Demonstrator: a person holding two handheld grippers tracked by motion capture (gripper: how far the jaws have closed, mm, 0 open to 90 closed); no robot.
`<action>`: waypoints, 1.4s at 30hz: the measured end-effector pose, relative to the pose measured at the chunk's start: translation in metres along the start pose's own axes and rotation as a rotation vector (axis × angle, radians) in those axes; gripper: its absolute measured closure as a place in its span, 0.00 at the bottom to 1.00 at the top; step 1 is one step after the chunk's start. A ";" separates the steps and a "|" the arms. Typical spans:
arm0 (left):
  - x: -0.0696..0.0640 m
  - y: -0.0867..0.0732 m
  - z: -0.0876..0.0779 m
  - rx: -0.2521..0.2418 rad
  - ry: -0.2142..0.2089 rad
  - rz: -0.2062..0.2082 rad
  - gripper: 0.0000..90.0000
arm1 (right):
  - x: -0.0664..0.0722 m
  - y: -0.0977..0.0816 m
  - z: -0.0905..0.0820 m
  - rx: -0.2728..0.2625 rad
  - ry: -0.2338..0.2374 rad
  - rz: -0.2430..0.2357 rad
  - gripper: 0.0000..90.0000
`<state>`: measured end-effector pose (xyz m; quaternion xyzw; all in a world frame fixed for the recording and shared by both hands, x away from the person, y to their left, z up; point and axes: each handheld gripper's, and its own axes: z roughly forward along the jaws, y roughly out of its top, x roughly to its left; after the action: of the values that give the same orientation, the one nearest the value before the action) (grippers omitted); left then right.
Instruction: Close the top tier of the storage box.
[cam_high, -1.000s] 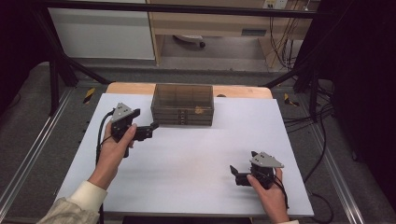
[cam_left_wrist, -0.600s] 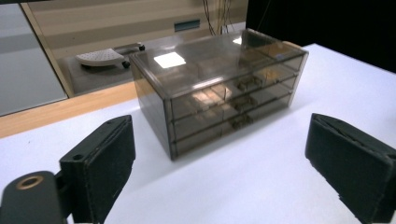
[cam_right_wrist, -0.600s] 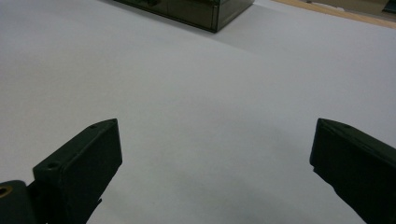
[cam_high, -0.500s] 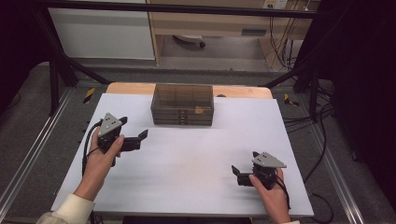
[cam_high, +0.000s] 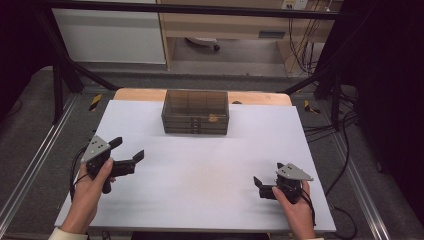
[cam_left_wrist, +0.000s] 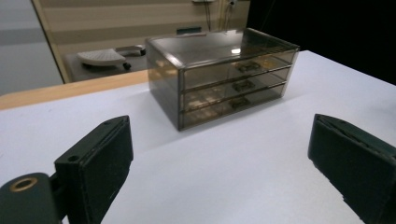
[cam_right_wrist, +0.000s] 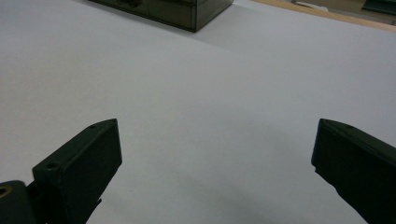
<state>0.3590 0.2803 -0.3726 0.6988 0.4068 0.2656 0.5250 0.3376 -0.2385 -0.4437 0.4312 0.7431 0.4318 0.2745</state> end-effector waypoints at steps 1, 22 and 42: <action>0.003 -0.002 -0.002 -0.006 0.005 -0.013 0.08 | -0.001 0.000 -0.001 -0.002 -0.002 0.002 0.03; 0.007 -0.056 -0.019 -0.015 0.070 -0.060 0.09 | -0.013 -0.004 -0.007 -0.001 -0.009 0.005 0.05; -0.027 -0.070 -0.008 0.067 0.001 0.045 0.08 | -0.018 -0.009 -0.006 -0.042 0.029 0.042 0.04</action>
<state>0.3182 0.2693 -0.4356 0.7247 0.4000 0.2641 0.4950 0.3383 -0.2592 -0.4479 0.4346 0.7285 0.4593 0.2637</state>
